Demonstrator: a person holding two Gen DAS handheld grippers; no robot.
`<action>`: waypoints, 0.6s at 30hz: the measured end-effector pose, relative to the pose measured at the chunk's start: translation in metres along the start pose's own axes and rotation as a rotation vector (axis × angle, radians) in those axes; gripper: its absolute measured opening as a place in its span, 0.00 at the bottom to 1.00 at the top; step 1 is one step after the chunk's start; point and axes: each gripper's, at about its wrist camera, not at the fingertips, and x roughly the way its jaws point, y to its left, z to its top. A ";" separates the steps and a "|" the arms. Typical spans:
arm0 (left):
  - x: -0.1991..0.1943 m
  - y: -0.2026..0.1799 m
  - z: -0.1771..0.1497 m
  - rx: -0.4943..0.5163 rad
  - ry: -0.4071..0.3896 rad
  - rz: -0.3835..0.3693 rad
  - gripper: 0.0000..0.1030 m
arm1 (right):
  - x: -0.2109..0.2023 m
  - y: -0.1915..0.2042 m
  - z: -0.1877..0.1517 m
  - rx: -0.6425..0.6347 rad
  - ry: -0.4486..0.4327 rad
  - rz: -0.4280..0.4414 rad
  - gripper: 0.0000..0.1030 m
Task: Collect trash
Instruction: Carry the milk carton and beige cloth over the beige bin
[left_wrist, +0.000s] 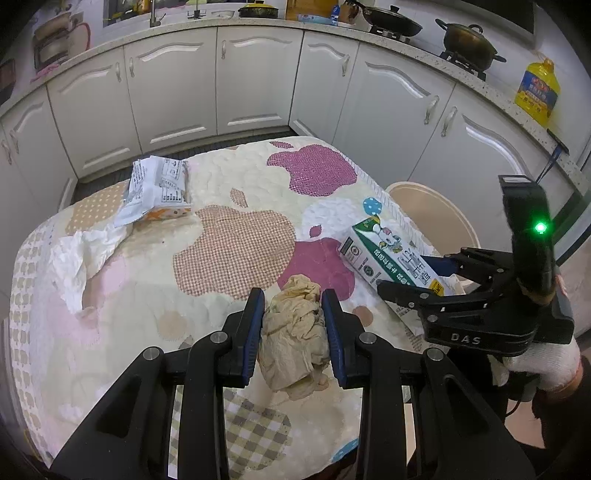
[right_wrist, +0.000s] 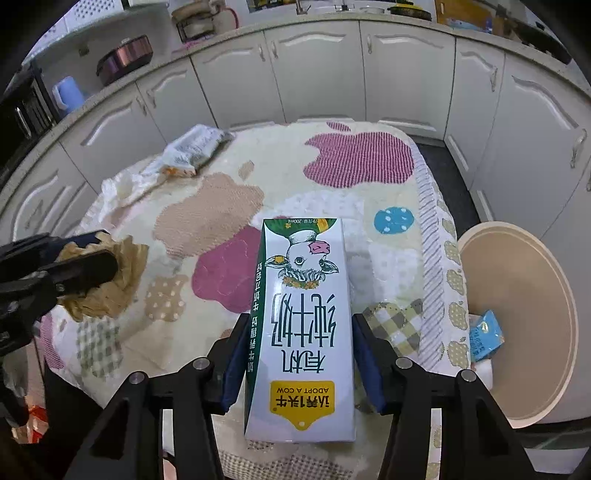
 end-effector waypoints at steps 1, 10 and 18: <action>0.000 0.000 0.002 -0.007 0.003 -0.015 0.29 | -0.004 -0.001 0.000 0.001 -0.016 0.000 0.49; 0.002 -0.029 0.037 0.010 -0.004 -0.123 0.29 | -0.062 -0.043 0.007 0.059 -0.147 -0.057 0.49; 0.036 -0.098 0.080 0.078 0.014 -0.228 0.29 | -0.095 -0.117 -0.008 0.199 -0.181 -0.169 0.49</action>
